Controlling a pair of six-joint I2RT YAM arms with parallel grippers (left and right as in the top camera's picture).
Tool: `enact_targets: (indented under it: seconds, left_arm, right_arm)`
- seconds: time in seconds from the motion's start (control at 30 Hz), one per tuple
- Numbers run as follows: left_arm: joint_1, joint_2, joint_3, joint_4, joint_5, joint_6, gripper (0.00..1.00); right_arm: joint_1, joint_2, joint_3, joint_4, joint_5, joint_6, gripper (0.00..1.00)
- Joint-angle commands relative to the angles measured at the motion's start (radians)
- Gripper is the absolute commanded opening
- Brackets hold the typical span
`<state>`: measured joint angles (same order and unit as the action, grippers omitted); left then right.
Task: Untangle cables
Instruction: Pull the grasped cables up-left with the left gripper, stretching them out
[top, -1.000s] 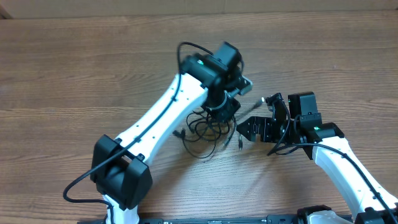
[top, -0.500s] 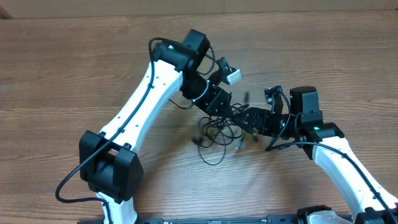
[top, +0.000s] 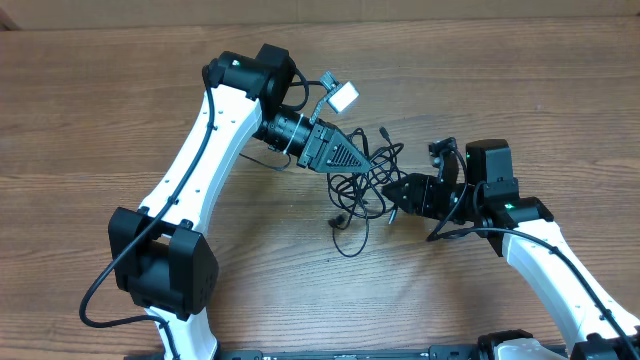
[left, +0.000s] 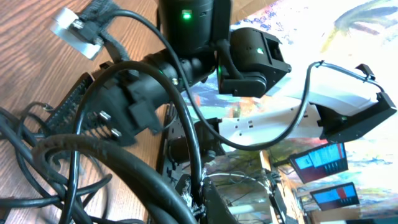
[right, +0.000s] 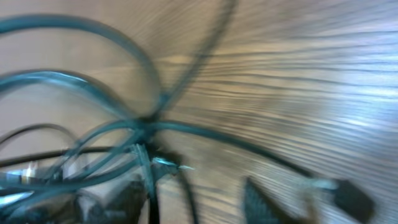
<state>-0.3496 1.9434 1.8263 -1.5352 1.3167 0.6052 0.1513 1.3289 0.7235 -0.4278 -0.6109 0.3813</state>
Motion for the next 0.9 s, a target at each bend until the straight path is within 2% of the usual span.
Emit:
enact_targets:
  seconds: [0.0,0.07,0.3,0.5,0.73,0.87]
  left_arm:
    - [0.018,-0.035,0.025,-0.018,0.011,0.053,0.04]
    - [0.04,-0.035,0.025,-0.048,-0.048,0.053,0.04]
    - [0.146,-0.035,0.025,-0.14,-0.306,0.051,0.04]
    - [0.234,-0.035,0.025,-0.14,-0.414,0.004,0.04]
    - [0.314,-0.035,0.025,-0.123,-0.566,-0.098,0.04]
    - [0.343,-0.035,0.025,-0.071,-0.755,-0.277,0.04]
  right_arm:
    - [-0.003,-0.004,0.005,-0.055,0.275,0.116,0.19]
    - [-0.003,-0.004,0.005,-0.116,0.412,0.165,0.13]
    - [-0.003,-0.004,0.005,-0.257,0.669,0.214,0.15]
    - [-0.003,-0.004,0.005,-0.295,0.823,0.334,0.15]
    - [-0.003,-0.004,0.005,-0.298,0.879,0.409,0.25]
    - [-0.004,-0.004,0.005,-0.3,0.892,0.434,0.26]
